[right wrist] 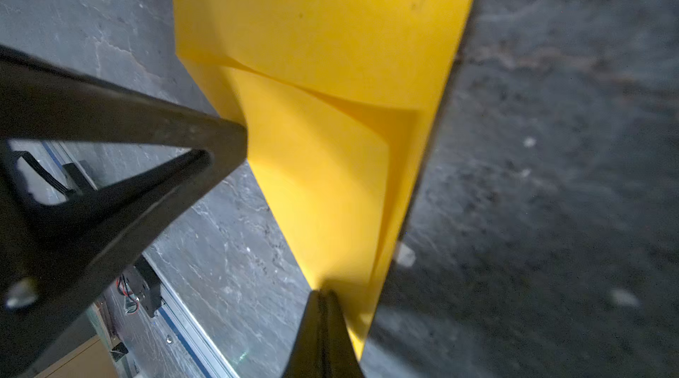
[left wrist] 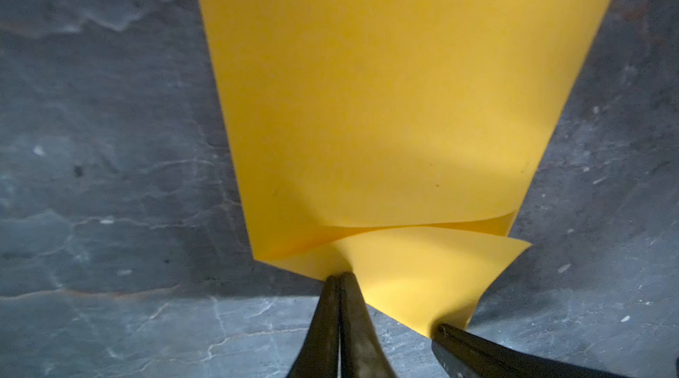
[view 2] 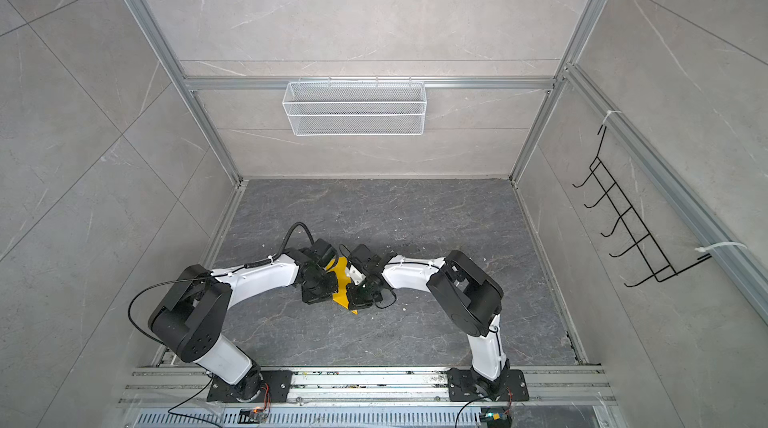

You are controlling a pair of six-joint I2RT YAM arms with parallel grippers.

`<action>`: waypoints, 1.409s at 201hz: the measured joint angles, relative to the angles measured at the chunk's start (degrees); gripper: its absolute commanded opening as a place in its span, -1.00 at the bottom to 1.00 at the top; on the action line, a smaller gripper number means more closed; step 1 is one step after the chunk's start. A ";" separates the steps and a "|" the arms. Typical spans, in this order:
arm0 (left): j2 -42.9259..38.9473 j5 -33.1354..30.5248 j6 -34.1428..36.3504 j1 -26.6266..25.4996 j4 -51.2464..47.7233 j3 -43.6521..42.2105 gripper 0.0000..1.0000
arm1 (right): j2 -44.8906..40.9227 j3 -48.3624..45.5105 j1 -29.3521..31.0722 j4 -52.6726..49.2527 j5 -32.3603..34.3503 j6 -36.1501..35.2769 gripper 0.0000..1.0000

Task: Fold a paper plane with a square sheet of paper (pick it up from the middle)

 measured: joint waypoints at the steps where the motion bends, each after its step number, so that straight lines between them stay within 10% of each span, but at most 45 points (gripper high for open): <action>1: 0.00 -0.02 0.00 0.02 -0.02 0.00 -0.81 | 0.00 0.00 0.00 0.00 0.00 0.00 -0.99; 136: -0.11 -6.73 3.15 7.43 -4.94 2.62 -0.72 | 0.00 0.00 -0.11 -0.02 0.02 -0.66 -0.98; 196: -11.67 4.07 4.76 5.14 3.61 0.13 -0.68 | -0.04 1.97 -1.25 -5.88 0.83 -11.45 -0.94; 283: -7.02 8.94 0.63 1.05 11.82 -7.39 -0.82 | -0.04 2.67 -2.80 -9.05 0.22 -16.06 -0.92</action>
